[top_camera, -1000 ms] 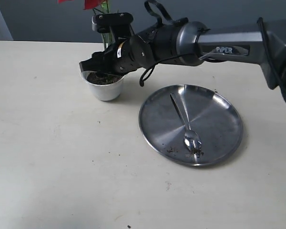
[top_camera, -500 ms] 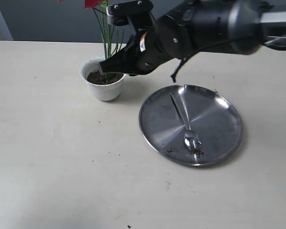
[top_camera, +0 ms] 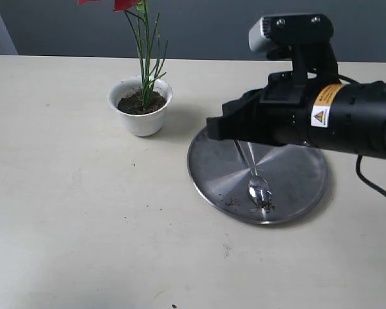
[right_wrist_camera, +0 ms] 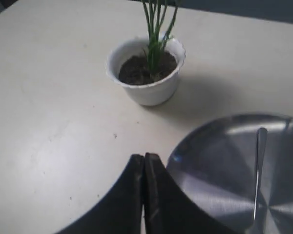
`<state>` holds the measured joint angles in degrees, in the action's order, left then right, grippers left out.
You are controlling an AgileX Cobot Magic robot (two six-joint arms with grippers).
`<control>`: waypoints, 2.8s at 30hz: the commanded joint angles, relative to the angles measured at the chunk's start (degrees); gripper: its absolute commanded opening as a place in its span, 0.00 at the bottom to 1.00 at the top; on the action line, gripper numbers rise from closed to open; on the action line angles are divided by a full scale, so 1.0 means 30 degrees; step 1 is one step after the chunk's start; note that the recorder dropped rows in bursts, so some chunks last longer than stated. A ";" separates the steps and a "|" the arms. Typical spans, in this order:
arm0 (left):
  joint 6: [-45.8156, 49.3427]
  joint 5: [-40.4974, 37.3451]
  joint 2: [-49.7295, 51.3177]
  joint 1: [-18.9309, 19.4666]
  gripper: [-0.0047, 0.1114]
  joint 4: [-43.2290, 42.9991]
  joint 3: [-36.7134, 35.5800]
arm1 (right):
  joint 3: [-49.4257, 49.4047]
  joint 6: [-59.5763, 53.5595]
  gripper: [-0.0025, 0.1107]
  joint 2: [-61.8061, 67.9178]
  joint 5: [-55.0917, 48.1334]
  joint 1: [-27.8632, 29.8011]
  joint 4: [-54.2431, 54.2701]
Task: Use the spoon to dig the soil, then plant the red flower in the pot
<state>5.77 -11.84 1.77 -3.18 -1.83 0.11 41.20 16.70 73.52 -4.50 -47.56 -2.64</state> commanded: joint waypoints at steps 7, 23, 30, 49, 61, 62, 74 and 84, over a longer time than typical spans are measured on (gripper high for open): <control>-0.0048 0.0079 -0.0140 0.0056 0.04 0.0020 -0.0038 | -0.0543 0.0013 0.02 -0.0188 -0.1807 0.0028 0.0513; -0.0048 0.0114 -0.0140 0.0056 0.04 0.0020 -0.0038 | -0.1652 -0.0220 0.02 -0.5227 -0.1411 0.4038 -0.1083; -0.0048 0.0114 -0.0140 0.0056 0.04 0.0020 -0.0038 | -0.5732 -0.0463 0.02 -1.0108 -0.1375 0.8247 -0.1122; -0.0048 0.0114 -0.0140 0.0056 0.04 0.0020 -0.0038 | -1.2763 -0.1332 0.02 -2.2753 -0.5745 1.5447 -0.0607; -0.0048 0.0114 -0.0140 0.0056 0.04 0.0020 -0.0038 | -1.3734 -0.1599 0.02 -2.4506 -0.5483 1.5447 0.0070; -0.0048 0.0075 -0.0140 0.0056 0.04 0.0020 -0.0038 | -1.3734 -0.1599 0.02 -2.4506 -0.5483 1.5447 0.0070; -0.0048 0.0075 -0.0140 0.0056 0.04 0.0020 -0.0038 | -1.3734 -0.2480 0.02 -2.4506 -0.5484 1.5447 0.0070; -0.0048 0.0075 -0.0140 0.0056 0.04 0.0020 -0.0038 | -1.3734 -0.4406 0.02 -2.4506 -0.5448 1.5447 0.0139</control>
<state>5.77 -11.84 1.77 -3.18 -1.83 0.11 0.25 4.48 0.41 -21.68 -1.60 -2.30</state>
